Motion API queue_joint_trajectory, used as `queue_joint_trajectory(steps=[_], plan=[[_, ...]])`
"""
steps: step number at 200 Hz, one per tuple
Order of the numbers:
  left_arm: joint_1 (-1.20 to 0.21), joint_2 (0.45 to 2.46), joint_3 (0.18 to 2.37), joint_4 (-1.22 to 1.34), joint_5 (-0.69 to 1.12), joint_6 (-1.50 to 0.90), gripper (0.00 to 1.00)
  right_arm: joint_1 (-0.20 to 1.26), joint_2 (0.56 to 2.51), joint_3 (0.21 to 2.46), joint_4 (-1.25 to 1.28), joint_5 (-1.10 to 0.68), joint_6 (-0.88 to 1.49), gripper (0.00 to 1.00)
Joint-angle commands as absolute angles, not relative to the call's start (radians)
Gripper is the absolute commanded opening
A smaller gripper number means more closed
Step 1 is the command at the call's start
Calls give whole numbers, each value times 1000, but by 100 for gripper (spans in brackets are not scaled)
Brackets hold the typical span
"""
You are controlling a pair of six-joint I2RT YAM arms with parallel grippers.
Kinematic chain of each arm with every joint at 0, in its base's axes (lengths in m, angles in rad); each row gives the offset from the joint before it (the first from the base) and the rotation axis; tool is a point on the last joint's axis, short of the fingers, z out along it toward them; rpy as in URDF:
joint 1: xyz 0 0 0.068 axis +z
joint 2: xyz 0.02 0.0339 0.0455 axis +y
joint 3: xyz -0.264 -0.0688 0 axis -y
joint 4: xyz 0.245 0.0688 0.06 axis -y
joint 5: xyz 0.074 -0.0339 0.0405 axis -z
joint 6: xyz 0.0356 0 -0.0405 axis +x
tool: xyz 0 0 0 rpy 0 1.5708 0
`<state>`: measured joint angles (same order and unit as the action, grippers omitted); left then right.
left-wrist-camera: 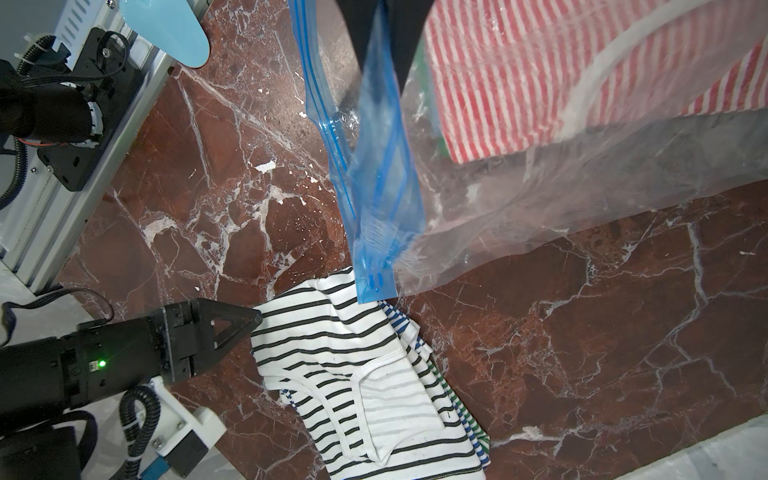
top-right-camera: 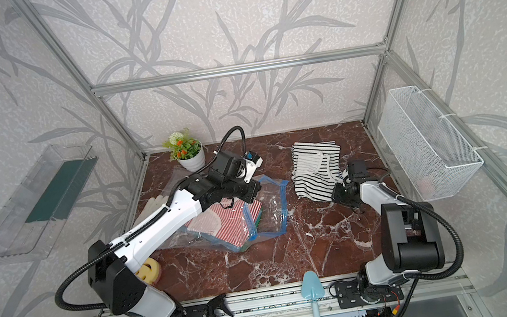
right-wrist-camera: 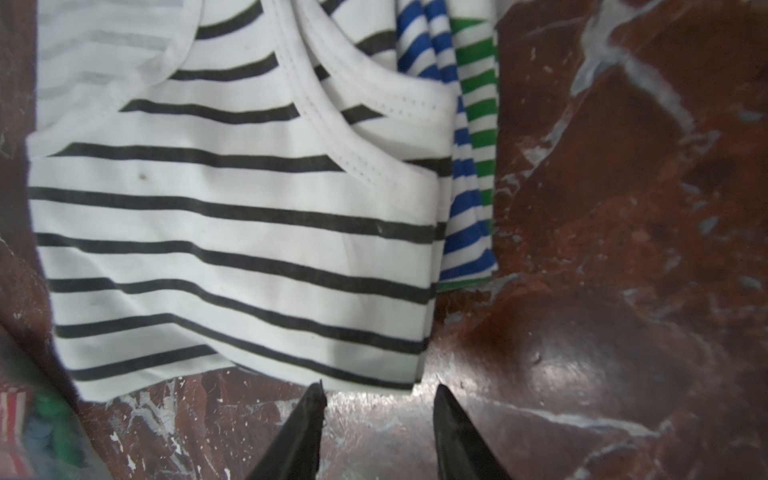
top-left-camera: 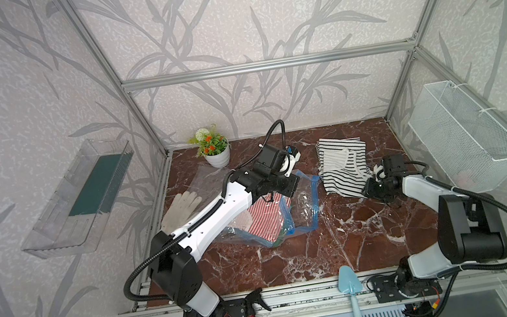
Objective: Take the tank top out of the vacuum bag
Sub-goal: Adjust the tank top.
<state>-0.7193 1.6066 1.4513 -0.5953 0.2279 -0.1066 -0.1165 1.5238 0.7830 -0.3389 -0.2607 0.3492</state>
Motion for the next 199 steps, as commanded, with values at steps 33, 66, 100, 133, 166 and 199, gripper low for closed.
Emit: queue_joint_trajectory(steps=[33,66,100,133,166,199], plan=[[-728,1597,1479,-613,214,-87,0,-129,1593,812,-309,-317,347,43],[-727,1594,1476,-612,210,-84,0,-130,1643,833,-320,-338,342,29],[-727,1592,1480,-615,214,-85,0,-130,1645,847,-326,-341,336,2],[-727,1585,1482,-617,219,-85,0,-130,1595,913,-409,-325,315,0],[-727,1578,1479,-614,210,-83,0,-127,1524,1019,-563,-262,273,0],[-729,1573,1475,-613,211,-84,0,-126,1487,1099,-707,-130,229,0]])
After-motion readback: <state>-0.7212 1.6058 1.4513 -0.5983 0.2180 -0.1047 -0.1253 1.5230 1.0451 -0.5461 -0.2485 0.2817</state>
